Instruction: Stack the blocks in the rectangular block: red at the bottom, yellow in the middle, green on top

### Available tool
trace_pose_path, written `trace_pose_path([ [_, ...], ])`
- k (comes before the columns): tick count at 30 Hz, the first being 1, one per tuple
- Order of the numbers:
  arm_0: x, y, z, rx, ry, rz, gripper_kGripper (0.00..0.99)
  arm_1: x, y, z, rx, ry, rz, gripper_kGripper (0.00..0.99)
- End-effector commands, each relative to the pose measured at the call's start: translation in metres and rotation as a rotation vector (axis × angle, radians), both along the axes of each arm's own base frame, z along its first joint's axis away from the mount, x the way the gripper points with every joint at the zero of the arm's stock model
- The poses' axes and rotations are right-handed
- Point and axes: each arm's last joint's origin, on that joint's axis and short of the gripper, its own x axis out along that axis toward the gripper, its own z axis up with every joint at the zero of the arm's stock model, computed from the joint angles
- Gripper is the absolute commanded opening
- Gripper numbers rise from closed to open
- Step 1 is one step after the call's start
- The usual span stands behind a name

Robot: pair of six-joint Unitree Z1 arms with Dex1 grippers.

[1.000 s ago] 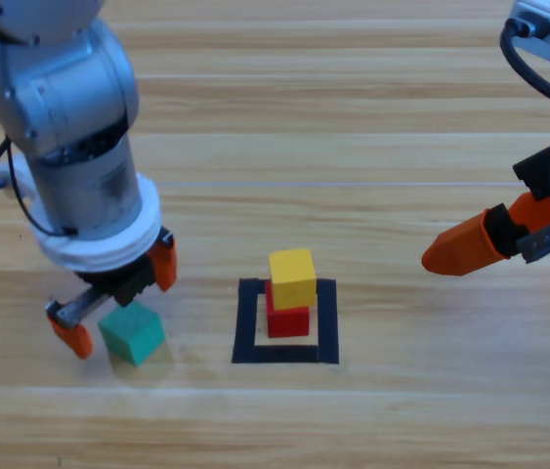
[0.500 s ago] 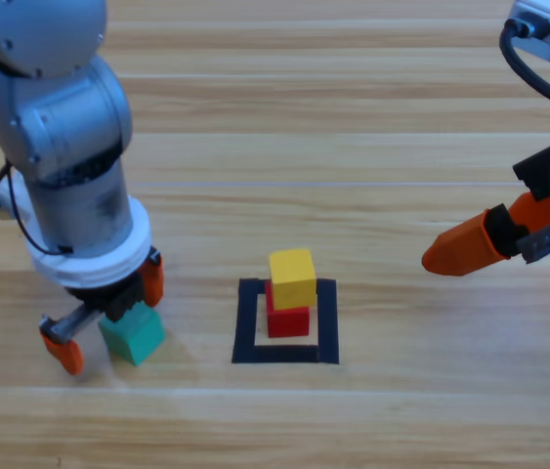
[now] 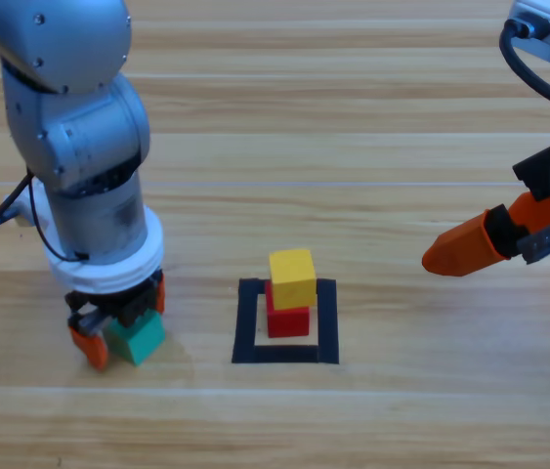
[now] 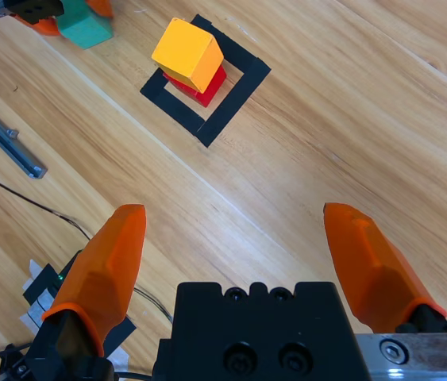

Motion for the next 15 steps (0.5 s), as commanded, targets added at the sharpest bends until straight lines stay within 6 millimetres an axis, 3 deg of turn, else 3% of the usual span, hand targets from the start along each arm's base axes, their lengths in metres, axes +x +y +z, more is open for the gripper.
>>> trace_pose_path([
  [1, 0.013, -0.006, -0.021, 0.006, 0.042, -0.022, 0.627, 0.0, -0.011, 0.0, 0.024, -0.015, -0.011, 0.983],
  [11, 0.029, -0.013, -0.023, -0.006, 0.031, -0.203, 0.336, -0.001, -0.012, 0.002, 0.025, -0.02, -0.013, 0.983],
  [15, 0.046, -0.013, 0.002, -0.004, -0.014, -0.437, 0.14, -0.001, -0.012, 0.002, 0.027, -0.023, -0.015, 0.983],
])
